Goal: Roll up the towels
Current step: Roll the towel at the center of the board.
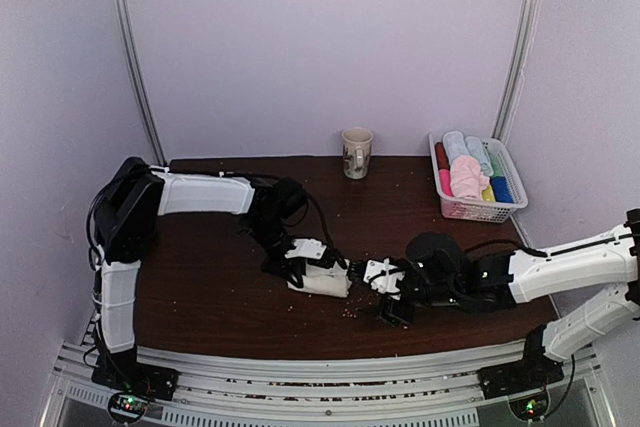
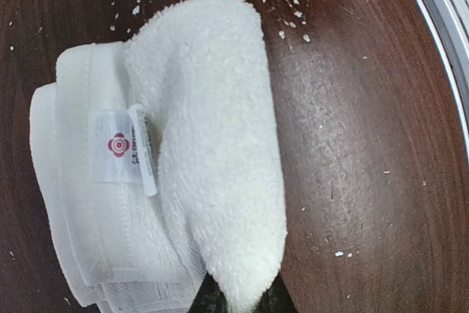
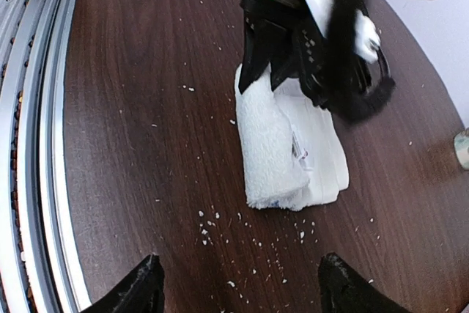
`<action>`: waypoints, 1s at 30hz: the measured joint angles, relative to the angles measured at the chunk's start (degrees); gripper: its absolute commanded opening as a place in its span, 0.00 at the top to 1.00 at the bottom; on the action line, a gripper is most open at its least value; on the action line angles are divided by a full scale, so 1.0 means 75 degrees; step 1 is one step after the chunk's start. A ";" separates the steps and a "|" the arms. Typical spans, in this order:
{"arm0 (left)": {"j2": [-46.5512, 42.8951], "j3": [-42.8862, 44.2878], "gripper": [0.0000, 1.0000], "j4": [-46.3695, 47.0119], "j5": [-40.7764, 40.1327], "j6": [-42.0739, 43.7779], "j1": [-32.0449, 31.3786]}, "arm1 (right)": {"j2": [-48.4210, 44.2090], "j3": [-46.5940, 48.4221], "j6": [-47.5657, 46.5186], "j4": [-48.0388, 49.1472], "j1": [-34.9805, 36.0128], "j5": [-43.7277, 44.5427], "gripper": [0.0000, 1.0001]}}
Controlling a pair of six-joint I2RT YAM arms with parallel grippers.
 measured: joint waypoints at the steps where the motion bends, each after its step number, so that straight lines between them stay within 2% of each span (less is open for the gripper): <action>1: 0.0166 0.0259 1.00 -0.0277 0.0108 -0.0009 0.0044 | 0.0006 -0.0038 -0.0096 0.0169 0.0117 0.0128 0.28; 5: 0.0784 0.1160 1.00 -0.1198 0.0510 -0.0038 0.0213 | 0.0385 0.0128 -0.0437 0.0650 0.0458 0.0819 0.30; 15: 0.1810 0.2567 1.00 -0.2687 0.1151 0.0006 0.0446 | 0.3246 0.2247 -0.1122 0.0621 0.0799 0.2331 0.36; 22: 0.2002 0.2809 1.00 -0.3037 0.1303 0.0067 0.0501 | 0.4301 0.3197 -0.1495 0.0239 0.0822 0.2891 0.45; 26: 0.2014 0.2809 1.00 -0.3051 0.1355 0.0117 0.0525 | 0.4648 0.3468 -0.1638 0.0000 0.0822 0.2984 0.56; 30: 0.2037 0.2809 1.00 -0.3066 0.1408 0.0152 0.0542 | 0.5059 0.3824 -0.1614 -0.0367 0.0764 0.3025 0.71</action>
